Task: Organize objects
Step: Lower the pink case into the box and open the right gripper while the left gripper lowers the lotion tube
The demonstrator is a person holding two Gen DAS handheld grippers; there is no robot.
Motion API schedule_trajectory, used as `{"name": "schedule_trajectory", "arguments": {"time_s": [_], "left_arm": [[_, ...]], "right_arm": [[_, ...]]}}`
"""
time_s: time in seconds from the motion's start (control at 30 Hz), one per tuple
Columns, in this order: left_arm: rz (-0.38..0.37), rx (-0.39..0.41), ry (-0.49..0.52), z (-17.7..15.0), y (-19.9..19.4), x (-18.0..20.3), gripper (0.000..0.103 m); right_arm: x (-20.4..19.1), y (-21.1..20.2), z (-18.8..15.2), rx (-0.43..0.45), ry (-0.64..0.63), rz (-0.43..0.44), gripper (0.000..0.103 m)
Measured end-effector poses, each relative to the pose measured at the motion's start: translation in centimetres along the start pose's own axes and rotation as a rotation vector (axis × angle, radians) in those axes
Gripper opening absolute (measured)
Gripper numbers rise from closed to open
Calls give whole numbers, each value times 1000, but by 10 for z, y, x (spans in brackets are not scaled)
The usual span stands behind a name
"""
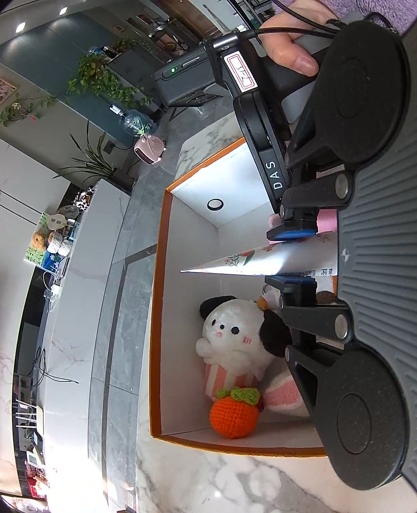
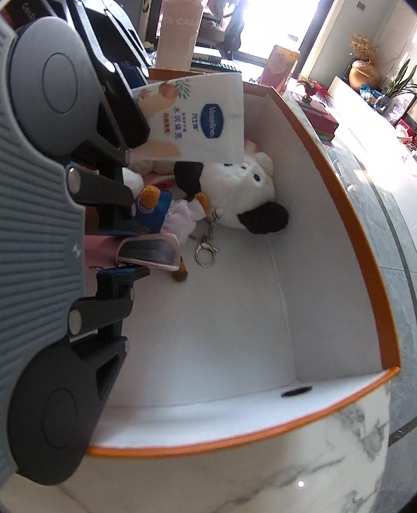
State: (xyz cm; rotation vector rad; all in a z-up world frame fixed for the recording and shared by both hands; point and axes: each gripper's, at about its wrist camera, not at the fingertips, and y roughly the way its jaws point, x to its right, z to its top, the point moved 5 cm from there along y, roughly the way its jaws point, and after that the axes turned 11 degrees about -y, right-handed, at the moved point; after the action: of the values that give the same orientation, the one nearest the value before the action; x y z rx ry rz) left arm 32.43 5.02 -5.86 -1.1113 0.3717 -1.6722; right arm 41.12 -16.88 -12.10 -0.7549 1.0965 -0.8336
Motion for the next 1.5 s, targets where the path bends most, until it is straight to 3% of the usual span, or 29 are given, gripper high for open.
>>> {"name": "schedule_trajectory", "arguments": {"time_s": [0.1, 0.23, 0.4, 0.53, 0.8, 0.97, 1.17, 1.37, 1.5], "left_arm": [[3, -6, -4, -1, 1, -1, 25], [11, -17, -10, -3, 5, -3, 25], [15, -18, -8, -4, 5, -3, 25], [18, -21, -6, -3, 6, -3, 25], [18, -23, -7, -3, 6, -2, 25], [21, -23, -5, -5, 8, -3, 25], [21, -21, 2, -5, 8, 0, 25], [39, 4, 71, 11, 14, 17, 25], [33, 14, 48, 28, 34, 26, 25]], "right_arm": [[-1, 6, 1, -5, 8, 34, 19], [0, 7, 1, -36, -30, -6, 24], [-7, 5, 1, -68, -152, -183, 44], [-12, 5, 1, -81, -247, -292, 46], [-6, 12, 5, -119, -237, -264, 53], [-13, 20, 1, -149, -263, -208, 48], [-19, 19, 1, -145, -290, -222, 48], [-28, -12, 1, -40, -368, -294, 47], [-29, -21, 1, -16, -395, -330, 43]]}}
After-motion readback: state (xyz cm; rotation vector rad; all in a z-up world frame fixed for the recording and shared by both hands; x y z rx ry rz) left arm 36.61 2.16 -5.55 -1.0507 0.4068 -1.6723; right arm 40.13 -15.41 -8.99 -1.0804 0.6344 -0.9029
